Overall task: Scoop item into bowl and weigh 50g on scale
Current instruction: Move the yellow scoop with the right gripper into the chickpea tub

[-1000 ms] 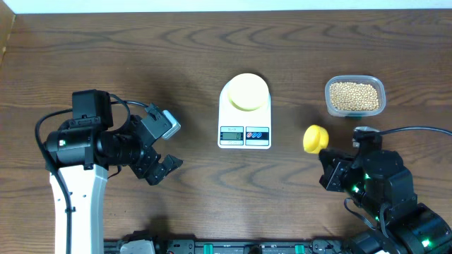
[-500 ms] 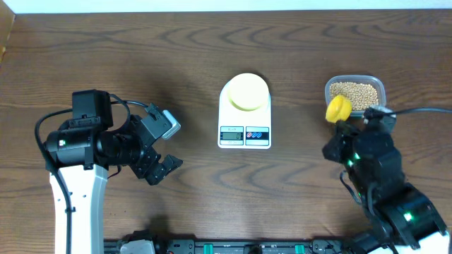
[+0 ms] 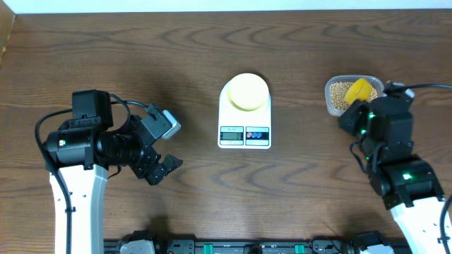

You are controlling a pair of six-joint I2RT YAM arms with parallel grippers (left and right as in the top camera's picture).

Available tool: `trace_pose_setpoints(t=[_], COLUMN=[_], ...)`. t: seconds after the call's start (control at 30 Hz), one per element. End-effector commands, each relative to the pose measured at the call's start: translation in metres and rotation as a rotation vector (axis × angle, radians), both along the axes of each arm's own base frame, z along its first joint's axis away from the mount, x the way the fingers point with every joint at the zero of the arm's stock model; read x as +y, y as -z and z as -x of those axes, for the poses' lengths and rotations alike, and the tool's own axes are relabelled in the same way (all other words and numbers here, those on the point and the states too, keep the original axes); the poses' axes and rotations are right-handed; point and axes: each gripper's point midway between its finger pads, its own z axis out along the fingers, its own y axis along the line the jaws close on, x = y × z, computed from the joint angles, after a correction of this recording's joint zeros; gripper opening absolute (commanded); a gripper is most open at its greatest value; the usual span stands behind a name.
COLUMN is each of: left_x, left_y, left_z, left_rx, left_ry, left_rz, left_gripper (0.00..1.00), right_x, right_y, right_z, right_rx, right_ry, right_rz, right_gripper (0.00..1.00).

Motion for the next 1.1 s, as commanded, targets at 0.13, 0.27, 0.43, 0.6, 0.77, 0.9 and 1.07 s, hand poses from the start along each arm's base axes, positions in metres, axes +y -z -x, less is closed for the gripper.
trace_pose_setpoints(t=[0.13, 0.27, 0.43, 0.6, 0.77, 0.9, 1.07], left_x=[0.001, 0.001, 0.001, 0.001, 0.001, 0.001, 0.001], left_y=[0.003, 0.003, 0.003, 0.003, 0.003, 0.003, 0.003], left_z=[0.001, 0.001, 0.001, 0.001, 0.001, 0.001, 0.001], left_rx=[-0.002, -0.003, -0.003, -0.002, -0.002, -0.003, -0.003], left_ry=[0.016, 0.016, 0.016, 0.016, 0.016, 0.016, 0.016], left_rz=[-0.007, -0.007, -0.007, -0.007, -0.007, -0.007, -0.007], left_gripper=[0.98, 0.98, 0.98, 0.98, 0.98, 0.98, 0.98], right_x=[-0.018, -0.018, 0.001, 0.022, 0.023, 0.012, -0.025], right_y=[-0.021, -0.011, -0.002, 0.007, 0.003, 0.004, 0.000], right_z=[0.006, 0.011, 0.022, 0.034, 0.033, 0.032, 0.025], right_rx=[0.069, 0.133, 0.178, 0.221, 0.198, 0.207, 0.222], right_ry=[-0.086, -0.141, -0.238, -0.338, -0.383, -0.386, -0.263], right_rz=[0.163, 0.229, 0.157, 0.072, 0.114, 0.218, 0.418], right_gripper=[0.01, 0.01, 0.01, 0.01, 0.01, 0.01, 0.01])
